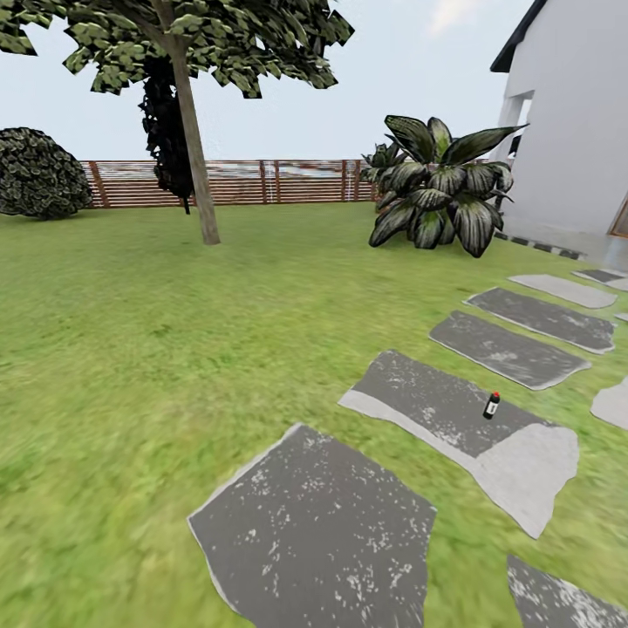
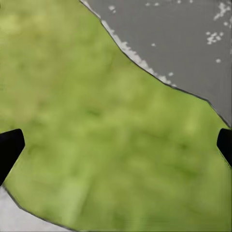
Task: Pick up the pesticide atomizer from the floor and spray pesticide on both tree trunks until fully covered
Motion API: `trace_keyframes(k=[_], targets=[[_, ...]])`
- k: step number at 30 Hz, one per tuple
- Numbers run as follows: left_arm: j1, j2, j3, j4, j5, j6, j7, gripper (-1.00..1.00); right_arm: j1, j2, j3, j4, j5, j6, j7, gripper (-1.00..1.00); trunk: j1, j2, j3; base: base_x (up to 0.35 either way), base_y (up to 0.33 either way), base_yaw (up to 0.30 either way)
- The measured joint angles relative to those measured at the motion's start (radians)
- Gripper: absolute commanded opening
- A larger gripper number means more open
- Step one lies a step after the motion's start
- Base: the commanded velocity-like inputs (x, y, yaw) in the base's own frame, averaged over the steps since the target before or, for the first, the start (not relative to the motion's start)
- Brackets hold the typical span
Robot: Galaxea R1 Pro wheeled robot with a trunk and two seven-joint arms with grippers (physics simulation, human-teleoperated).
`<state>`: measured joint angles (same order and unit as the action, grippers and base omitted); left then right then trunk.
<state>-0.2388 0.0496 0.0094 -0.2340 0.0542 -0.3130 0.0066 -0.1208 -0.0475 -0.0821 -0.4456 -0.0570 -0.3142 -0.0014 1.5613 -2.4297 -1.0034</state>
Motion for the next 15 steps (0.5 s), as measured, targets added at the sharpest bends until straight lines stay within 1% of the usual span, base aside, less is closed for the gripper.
trace_keyframes(k=[15], targets=[[0.000, 0.000, 0.000, 0.000, 0.000, 0.000, 0.000, 1.00, 0.000, 0.000, 0.000, -0.001, 0.000, 0.000, 0.000, 1.00, 0.000, 0.000, 0.000, 0.317, 0.099, 0.000]])
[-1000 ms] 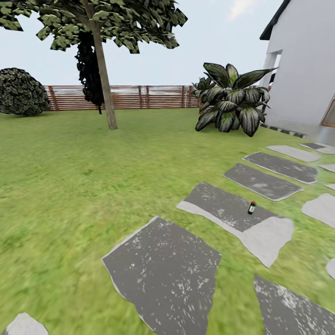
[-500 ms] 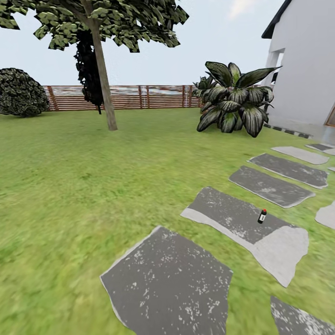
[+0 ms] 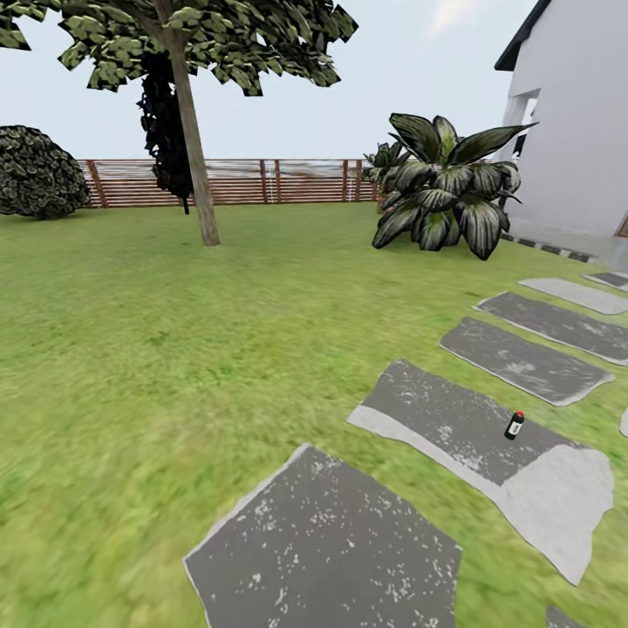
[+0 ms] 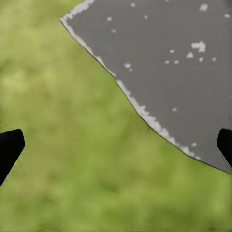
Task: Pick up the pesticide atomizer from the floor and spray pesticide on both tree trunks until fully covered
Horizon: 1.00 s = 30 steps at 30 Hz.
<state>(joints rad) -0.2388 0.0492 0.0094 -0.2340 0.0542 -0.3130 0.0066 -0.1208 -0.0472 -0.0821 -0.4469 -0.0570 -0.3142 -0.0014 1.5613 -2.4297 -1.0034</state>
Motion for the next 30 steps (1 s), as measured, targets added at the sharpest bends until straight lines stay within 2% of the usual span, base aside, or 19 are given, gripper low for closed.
trace_keyframes(k=[10, 30], targets=[[0.000, 0.000, 0.000, 0.000, 0.000, 0.000, 0.000, 1.00, 0.000, 0.000, -0.001, 0.000, 0.000, 0.000, 0.000, 1.00, 0.000, 0.000, 0.000, 0.317, 0.099, -0.019], [0.000, 0.000, 0.000, 0.000, 0.000, 0.000, 0.000, 1.00, 0.000, 0.000, -0.002, 0.000, 0.000, 0.000, 0.000, 1.00, 0.000, 0.000, 0.000, 0.316, 0.131, -0.290]])
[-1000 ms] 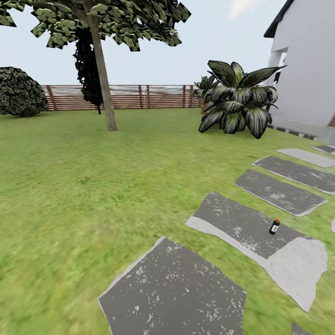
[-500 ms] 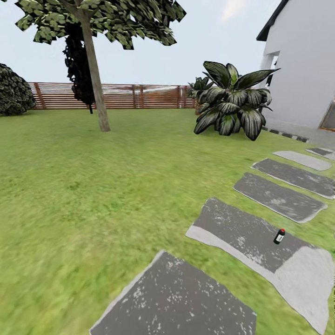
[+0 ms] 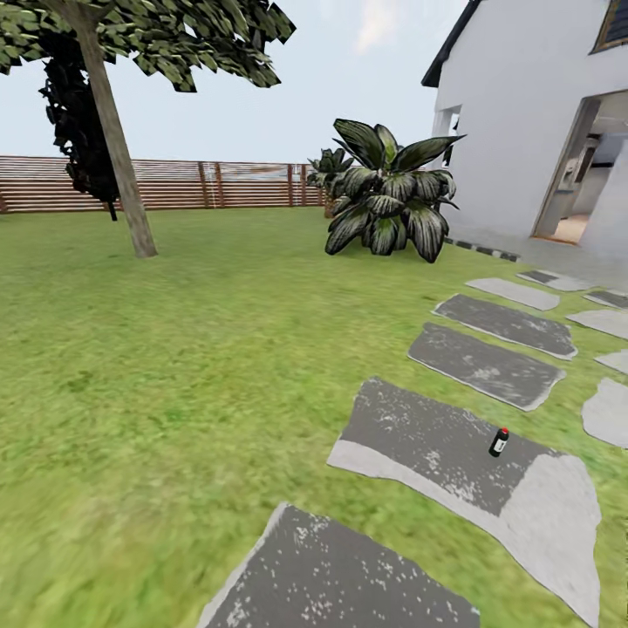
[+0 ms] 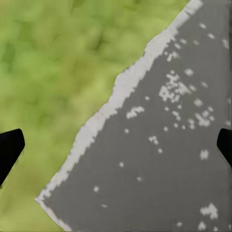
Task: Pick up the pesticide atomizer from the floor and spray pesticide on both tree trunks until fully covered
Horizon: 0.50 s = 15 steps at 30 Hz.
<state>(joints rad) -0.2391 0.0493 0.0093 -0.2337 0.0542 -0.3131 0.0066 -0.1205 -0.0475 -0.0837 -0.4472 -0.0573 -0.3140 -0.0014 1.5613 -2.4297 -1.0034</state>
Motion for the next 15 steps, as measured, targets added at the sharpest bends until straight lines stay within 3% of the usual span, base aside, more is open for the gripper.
trace_keyframes(k=[5, 15], targets=[[0.000, 0.000, 0.000, 0.000, 0.000, 0.000, 0.000, 1.00, 0.000, 0.000, 0.000, 0.001, 0.000, 0.000, 0.000, 1.00, 0.000, 0.000, 0.000, 0.315, 0.155, -0.266], [0.000, 0.000, 0.000, 0.000, 0.000, 0.000, 0.000, 1.00, 0.000, 0.002, 0.000, 0.000, -0.001, 0.000, 0.000, 1.00, 0.000, 0.000, 0.000, 0.315, 0.156, -0.053]])
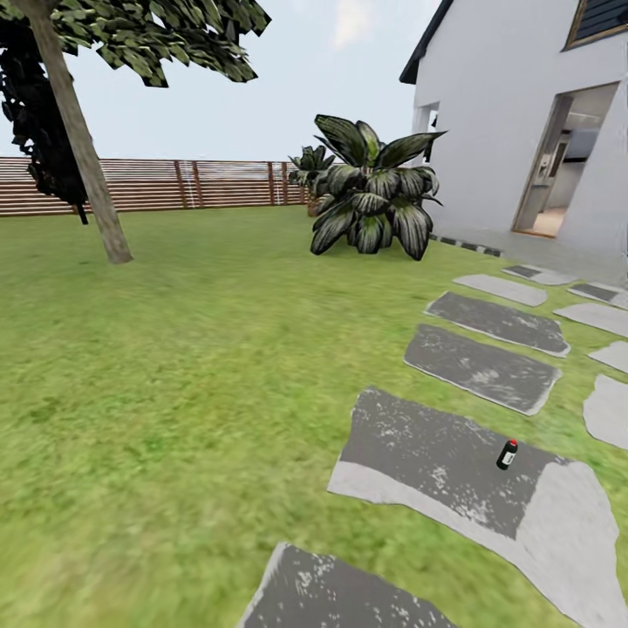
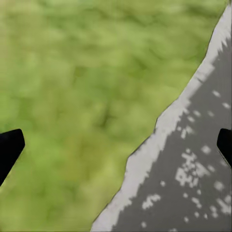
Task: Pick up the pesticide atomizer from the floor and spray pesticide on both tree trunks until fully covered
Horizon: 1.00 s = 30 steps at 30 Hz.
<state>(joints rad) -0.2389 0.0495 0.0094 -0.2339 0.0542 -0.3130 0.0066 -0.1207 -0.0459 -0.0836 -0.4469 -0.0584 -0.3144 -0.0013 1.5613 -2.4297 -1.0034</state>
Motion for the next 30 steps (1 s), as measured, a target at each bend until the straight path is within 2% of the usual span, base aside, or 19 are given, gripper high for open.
trace_keyframes(k=[30], targets=[[0.000, 0.000, 0.000, 0.000, 0.000, 0.000, 0.000, 1.00, 0.000, 0.000, -0.002, 0.000, 0.000, 0.000, 0.000, 1.00, 0.000, 0.000, 0.000, 0.315, 0.156, -0.295]])
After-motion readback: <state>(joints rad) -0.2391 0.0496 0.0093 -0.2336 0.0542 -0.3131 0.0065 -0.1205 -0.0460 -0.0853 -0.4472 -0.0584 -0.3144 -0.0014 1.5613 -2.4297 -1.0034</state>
